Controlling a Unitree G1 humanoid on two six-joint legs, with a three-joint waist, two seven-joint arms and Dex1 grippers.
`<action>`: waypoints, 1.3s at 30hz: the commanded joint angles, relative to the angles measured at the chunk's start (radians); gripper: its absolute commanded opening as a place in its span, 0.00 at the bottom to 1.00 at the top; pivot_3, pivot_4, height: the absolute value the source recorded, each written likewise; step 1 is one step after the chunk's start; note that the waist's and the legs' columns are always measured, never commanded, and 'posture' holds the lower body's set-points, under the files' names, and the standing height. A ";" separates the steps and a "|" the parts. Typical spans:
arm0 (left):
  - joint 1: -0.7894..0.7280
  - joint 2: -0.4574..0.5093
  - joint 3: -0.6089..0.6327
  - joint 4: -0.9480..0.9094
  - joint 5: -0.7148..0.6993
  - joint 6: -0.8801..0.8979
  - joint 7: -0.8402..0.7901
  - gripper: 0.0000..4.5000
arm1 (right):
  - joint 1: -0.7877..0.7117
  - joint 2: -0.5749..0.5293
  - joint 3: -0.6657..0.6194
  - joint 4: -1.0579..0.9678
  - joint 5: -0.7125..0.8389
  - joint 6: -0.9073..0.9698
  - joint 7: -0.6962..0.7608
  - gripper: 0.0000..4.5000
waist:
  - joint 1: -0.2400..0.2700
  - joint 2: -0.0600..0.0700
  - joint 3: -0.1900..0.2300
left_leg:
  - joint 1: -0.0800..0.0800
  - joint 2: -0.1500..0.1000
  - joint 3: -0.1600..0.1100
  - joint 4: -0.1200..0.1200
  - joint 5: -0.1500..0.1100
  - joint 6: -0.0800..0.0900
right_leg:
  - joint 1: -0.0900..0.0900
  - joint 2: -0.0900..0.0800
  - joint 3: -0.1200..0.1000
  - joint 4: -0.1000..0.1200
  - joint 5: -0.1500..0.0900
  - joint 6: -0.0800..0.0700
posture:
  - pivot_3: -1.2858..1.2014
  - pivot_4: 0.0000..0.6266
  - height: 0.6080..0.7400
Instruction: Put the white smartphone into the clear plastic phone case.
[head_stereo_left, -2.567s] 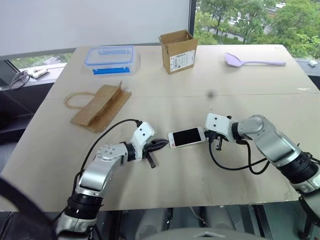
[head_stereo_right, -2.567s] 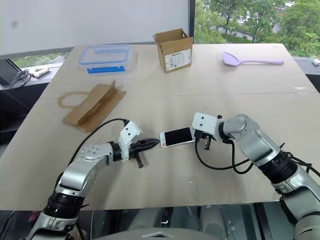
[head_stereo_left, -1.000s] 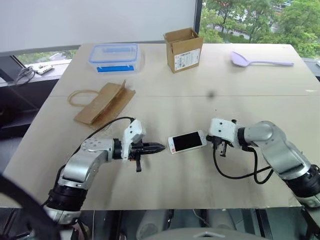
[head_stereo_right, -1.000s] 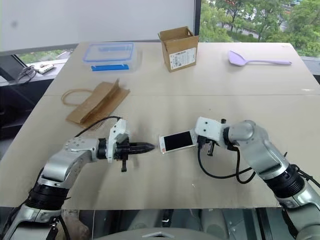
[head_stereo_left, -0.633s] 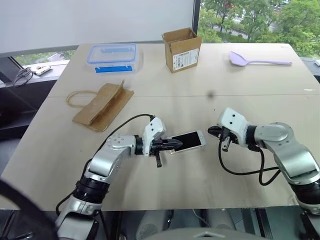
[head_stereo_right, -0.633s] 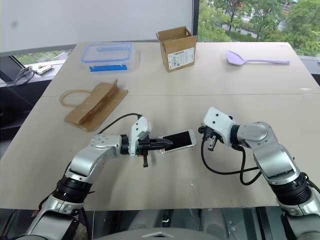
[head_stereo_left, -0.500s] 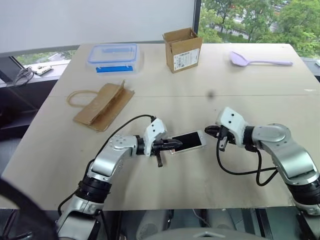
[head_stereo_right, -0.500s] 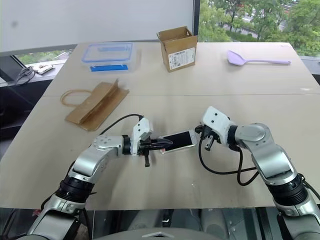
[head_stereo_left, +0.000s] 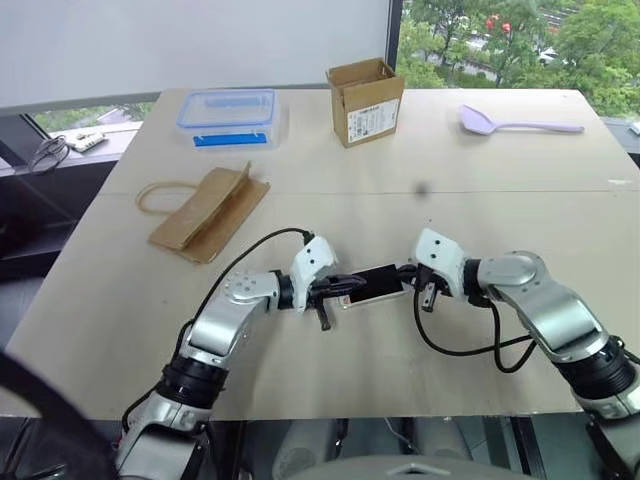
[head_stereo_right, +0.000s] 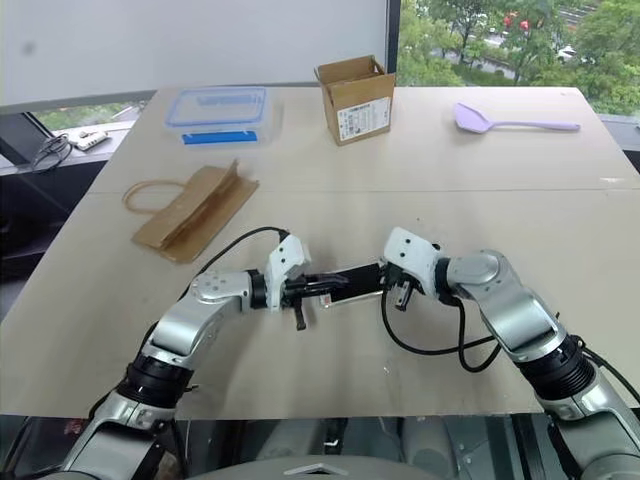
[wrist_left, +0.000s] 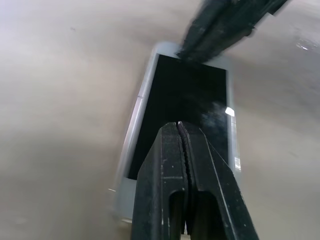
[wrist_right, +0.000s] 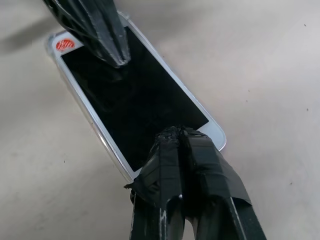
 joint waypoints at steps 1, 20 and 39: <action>0.026 0.017 -0.011 -0.037 0.009 0.038 0.013 0.00 | 0.003 -0.005 0.083 0.094 -0.026 0.046 0.024 0.00 | 0.000 -0.001 -0.002 | 0.001 0.000 0.000 0.000 0.000 0.000 | 0.001 0.000 0.000 0.000 0.000 0.000 | 0.52 0.24 1.00; 0.046 0.010 -0.005 -0.097 -0.003 0.100 0.056 0.00 | 0.020 0.039 0.175 0.260 -0.029 0.198 0.021 0.00 | 0.002 -0.006 -0.030 | 0.017 0.001 -0.001 -0.002 -0.003 -0.004 | 0.017 0.000 -0.001 -0.002 -0.006 0.001 | 0.52 0.24 1.00; 0.057 0.008 -0.002 -0.124 -0.008 0.113 0.077 0.00 | -0.008 0.114 0.211 0.351 -0.037 0.220 -0.001 0.00 | -0.003 -0.005 -0.038 | 0.018 0.003 -0.002 -0.003 -0.003 -0.004 | 0.018 -0.002 0.000 -0.005 -0.006 0.001 | 0.52 0.24 1.00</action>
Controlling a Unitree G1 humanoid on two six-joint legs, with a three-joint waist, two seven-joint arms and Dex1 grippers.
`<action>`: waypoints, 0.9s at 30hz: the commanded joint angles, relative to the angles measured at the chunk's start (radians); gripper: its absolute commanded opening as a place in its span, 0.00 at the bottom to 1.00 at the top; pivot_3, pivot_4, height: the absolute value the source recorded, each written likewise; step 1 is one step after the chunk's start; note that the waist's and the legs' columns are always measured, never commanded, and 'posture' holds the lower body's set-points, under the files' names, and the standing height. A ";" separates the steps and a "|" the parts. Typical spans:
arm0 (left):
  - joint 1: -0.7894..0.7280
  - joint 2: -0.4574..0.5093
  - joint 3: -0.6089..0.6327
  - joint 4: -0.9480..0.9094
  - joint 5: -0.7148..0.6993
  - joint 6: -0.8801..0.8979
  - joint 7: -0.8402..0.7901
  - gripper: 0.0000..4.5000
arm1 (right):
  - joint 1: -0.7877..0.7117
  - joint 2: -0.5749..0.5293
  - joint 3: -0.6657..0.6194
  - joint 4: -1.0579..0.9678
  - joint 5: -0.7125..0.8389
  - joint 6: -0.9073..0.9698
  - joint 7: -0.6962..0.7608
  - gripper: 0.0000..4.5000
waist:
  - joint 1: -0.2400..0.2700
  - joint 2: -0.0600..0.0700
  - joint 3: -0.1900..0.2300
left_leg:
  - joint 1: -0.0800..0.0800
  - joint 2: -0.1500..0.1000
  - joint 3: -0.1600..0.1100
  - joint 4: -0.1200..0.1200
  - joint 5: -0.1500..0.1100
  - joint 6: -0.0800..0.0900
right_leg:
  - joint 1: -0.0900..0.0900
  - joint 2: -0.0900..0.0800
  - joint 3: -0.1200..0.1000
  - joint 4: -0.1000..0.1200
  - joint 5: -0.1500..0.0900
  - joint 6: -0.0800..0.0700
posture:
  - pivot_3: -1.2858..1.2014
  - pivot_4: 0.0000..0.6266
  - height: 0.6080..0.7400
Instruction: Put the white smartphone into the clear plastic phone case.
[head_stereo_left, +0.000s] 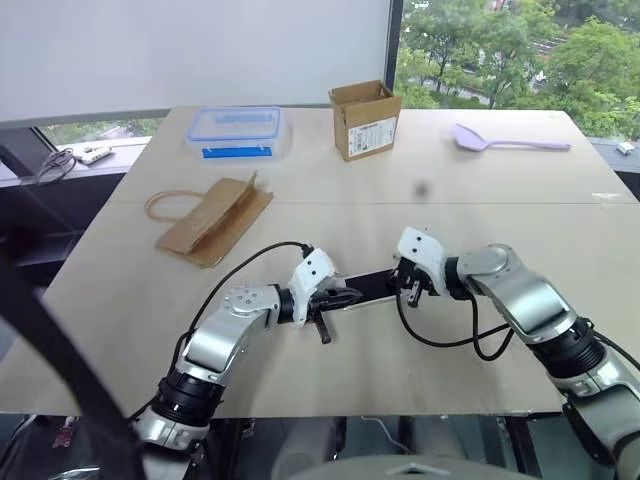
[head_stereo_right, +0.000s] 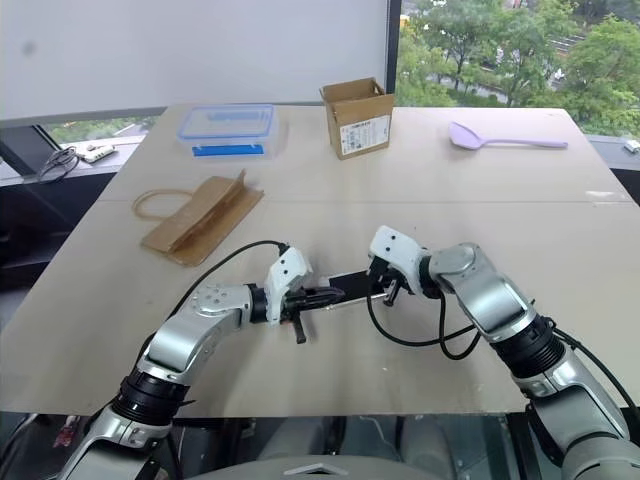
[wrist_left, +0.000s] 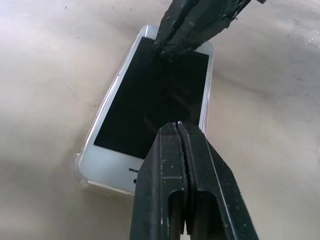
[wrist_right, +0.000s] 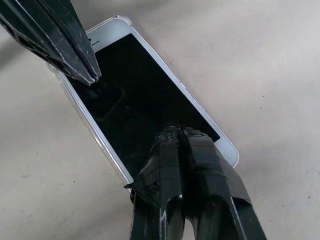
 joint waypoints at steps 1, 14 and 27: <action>0.005 0.001 0.007 -0.054 -0.008 0.000 0.010 0.00 | 0.075 0.009 0.158 0.205 -0.048 0.091 -0.003 0.00 | -0.003 0.000 -0.002 | 0.001 0.000 0.000 0.000 0.000 0.000 | 0.000 0.000 0.000 0.000 0.000 0.000 | 0.52 0.24 1.00; 0.029 -0.003 0.011 -0.073 -0.010 0.004 0.032 0.00 | 0.069 0.063 0.137 0.278 -0.094 0.007 -0.035 0.00 | -0.022 0.005 -0.006 | 0.013 0.000 -0.003 -0.004 -0.001 -0.001 | 0.015 -0.004 0.003 -0.003 -0.005 0.000 | 0.52 0.24 1.00; 0.012 -0.004 0.006 -0.014 -0.006 -0.028 0.028 0.00 | 0.171 -0.022 -0.114 -0.126 -0.006 0.073 -0.122 0.00 | 0.015 0.012 0.007 | -0.006 -0.004 -0.011 -0.014 -0.002 -0.002 | -0.005 -0.002 -0.011 -0.006 -0.004 -0.002 | 0.52 0.24 1.00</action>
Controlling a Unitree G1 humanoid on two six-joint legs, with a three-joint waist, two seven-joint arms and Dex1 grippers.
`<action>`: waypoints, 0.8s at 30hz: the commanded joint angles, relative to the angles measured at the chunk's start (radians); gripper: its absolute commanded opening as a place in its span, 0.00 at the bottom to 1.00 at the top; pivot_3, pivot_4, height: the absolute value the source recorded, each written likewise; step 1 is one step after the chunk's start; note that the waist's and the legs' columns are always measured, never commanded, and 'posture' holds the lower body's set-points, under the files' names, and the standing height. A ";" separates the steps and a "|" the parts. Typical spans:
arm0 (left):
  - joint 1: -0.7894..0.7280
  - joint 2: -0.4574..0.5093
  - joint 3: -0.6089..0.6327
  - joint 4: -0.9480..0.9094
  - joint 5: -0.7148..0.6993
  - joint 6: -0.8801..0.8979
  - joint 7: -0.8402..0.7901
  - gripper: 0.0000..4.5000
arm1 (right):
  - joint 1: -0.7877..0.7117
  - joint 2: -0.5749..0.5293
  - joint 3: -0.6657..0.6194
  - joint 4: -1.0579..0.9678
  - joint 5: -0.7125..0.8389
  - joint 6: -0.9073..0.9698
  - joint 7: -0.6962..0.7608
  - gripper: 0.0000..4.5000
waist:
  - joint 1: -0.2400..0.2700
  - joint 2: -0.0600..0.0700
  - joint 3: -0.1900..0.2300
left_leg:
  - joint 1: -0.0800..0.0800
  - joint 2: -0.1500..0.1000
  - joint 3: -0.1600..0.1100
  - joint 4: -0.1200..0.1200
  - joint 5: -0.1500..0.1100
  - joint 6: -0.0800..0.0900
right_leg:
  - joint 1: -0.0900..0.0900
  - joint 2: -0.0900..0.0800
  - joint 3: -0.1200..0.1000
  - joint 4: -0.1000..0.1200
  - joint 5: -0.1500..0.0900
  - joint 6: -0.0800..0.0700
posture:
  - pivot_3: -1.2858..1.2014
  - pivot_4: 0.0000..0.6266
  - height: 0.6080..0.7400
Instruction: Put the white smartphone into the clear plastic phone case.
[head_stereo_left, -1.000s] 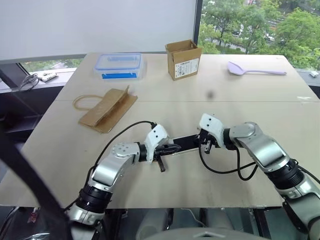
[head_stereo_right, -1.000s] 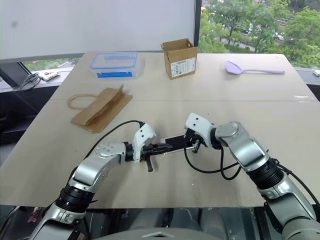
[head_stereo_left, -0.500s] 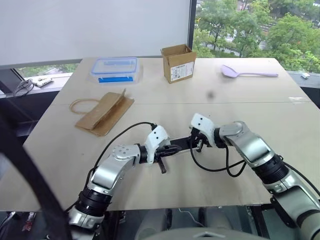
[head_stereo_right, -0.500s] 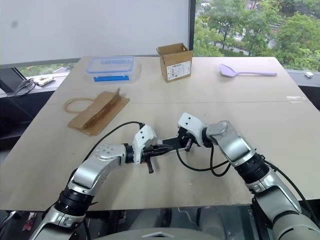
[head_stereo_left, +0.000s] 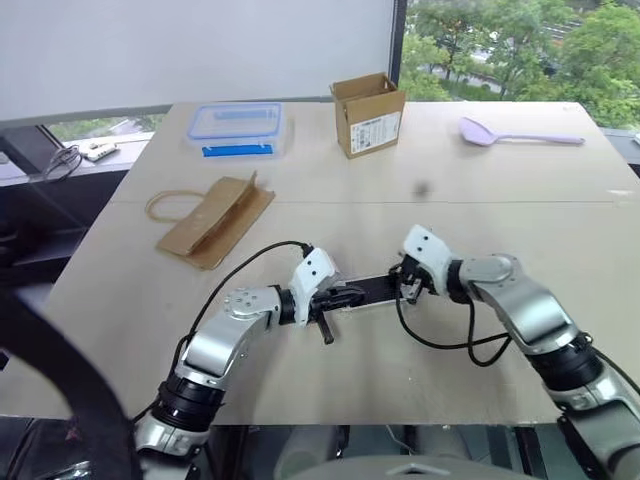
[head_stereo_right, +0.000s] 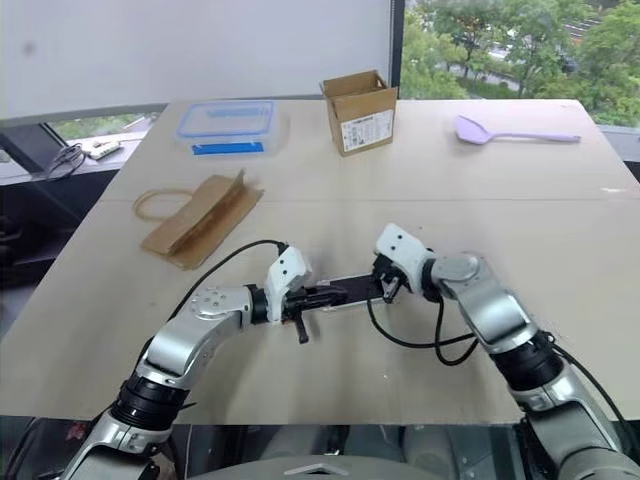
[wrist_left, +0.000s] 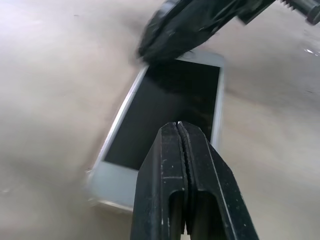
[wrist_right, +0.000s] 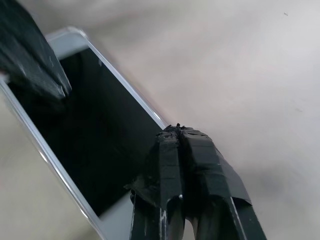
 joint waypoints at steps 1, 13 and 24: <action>-0.006 0.004 -0.001 0.021 0.007 -0.010 -0.006 0.00 | 0.062 -0.032 -0.040 -0.037 0.031 0.077 -0.007 0.00 | 0.007 0.000 0.004 | -0.001 -0.001 -0.001 0.000 -0.001 -0.001 | 0.000 0.000 -0.001 0.000 -0.001 0.000 | 0.52 0.24 1.00; -0.016 0.006 -0.008 0.047 0.013 -0.038 -0.020 0.00 | 0.138 -0.189 0.001 -0.202 0.106 0.076 0.052 0.00 | 0.013 -0.003 0.020 | -0.002 -0.002 -0.004 -0.001 -0.001 -0.001 | 0.000 -0.001 -0.005 -0.002 -0.005 0.004 | 0.52 0.24 1.00; -0.005 0.009 -0.006 0.034 0.014 -0.037 -0.014 0.00 | 0.060 -0.216 0.149 -0.128 0.038 0.011 0.085 0.00 | -0.008 -0.003 0.021 | -0.001 -0.001 -0.004 -0.001 -0.001 -0.001 | 0.001 0.000 -0.005 -0.002 -0.005 0.004 | 0.52 0.24 1.00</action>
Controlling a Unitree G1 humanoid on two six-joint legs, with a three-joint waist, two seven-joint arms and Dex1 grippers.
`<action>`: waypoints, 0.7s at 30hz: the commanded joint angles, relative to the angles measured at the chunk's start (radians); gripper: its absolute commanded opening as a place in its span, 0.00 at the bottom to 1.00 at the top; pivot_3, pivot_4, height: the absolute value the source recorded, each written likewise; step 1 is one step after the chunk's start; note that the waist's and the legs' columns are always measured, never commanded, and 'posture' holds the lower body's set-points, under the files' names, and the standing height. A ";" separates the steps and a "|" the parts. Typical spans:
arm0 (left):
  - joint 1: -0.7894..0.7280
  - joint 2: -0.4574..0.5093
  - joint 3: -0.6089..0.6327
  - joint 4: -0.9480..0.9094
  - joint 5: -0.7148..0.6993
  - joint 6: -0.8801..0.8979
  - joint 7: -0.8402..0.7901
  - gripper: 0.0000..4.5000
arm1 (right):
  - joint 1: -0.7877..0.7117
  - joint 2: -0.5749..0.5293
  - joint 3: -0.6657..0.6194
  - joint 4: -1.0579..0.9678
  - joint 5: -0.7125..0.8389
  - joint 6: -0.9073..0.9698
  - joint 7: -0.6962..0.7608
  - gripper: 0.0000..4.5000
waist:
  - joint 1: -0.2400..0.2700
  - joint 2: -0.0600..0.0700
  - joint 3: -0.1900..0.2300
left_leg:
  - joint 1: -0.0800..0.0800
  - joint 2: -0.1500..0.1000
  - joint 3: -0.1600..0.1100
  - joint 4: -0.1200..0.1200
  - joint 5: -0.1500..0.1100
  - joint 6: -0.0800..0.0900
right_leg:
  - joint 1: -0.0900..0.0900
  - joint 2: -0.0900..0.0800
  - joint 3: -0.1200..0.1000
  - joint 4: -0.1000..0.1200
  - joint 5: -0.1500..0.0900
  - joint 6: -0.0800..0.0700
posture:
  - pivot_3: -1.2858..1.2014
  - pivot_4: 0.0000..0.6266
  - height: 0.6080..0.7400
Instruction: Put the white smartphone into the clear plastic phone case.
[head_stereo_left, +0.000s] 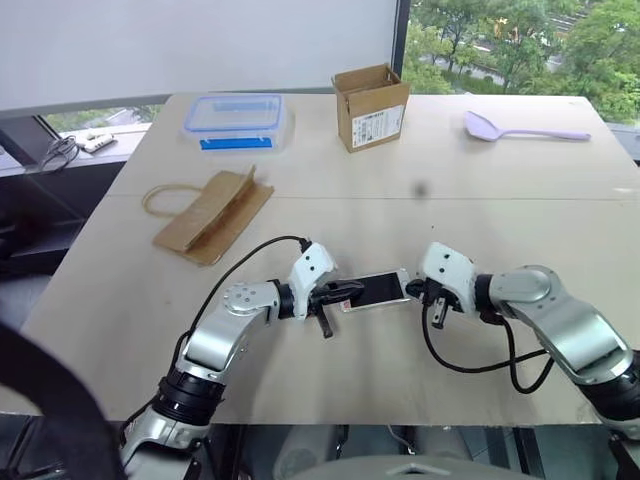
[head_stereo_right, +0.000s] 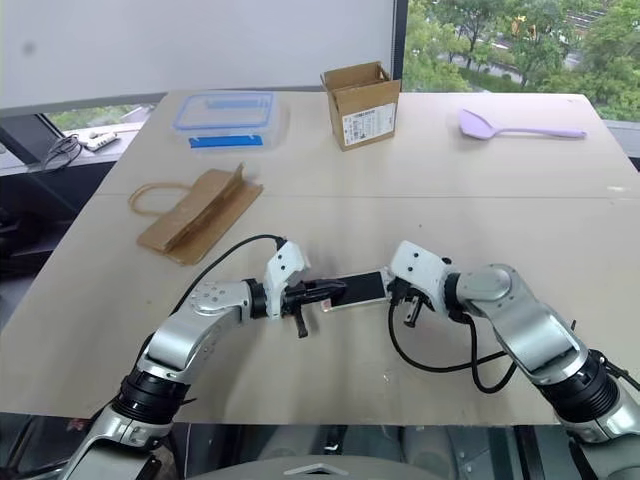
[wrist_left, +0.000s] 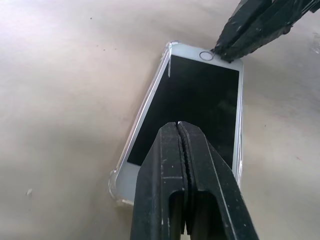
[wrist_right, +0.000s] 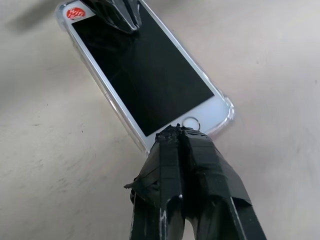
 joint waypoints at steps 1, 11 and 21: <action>0.016 0.007 -0.010 -0.001 0.011 0.007 0.000 0.00 | 0.003 -0.025 0.128 0.080 -0.040 0.027 0.037 0.00 | 0.000 0.000 0.000 | 0.000 0.000 0.000 0.000 0.000 0.000 | 0.000 0.000 0.000 0.000 0.000 0.000 | 0.52 0.24 1.00; 0.020 0.009 -0.007 -0.019 0.008 0.021 0.007 0.00 | -0.070 -0.016 0.252 0.201 -0.068 0.113 0.090 0.00 | 0.000 -0.005 -0.005 | 0.002 0.001 0.000 0.000 0.000 0.000 | 0.002 0.001 0.000 0.000 0.000 0.000 | 0.52 0.24 1.00; 0.030 -0.001 0.054 -0.031 -0.028 0.010 0.025 0.00 | -0.023 0.107 0.098 0.234 -0.055 -0.046 0.009 0.00 | -0.002 -0.017 -0.016 | 0.007 0.004 -0.001 0.000 0.000 0.000 | 0.004 0.000 0.000 0.002 -0.002 -0.004 | 0.52 0.24 1.00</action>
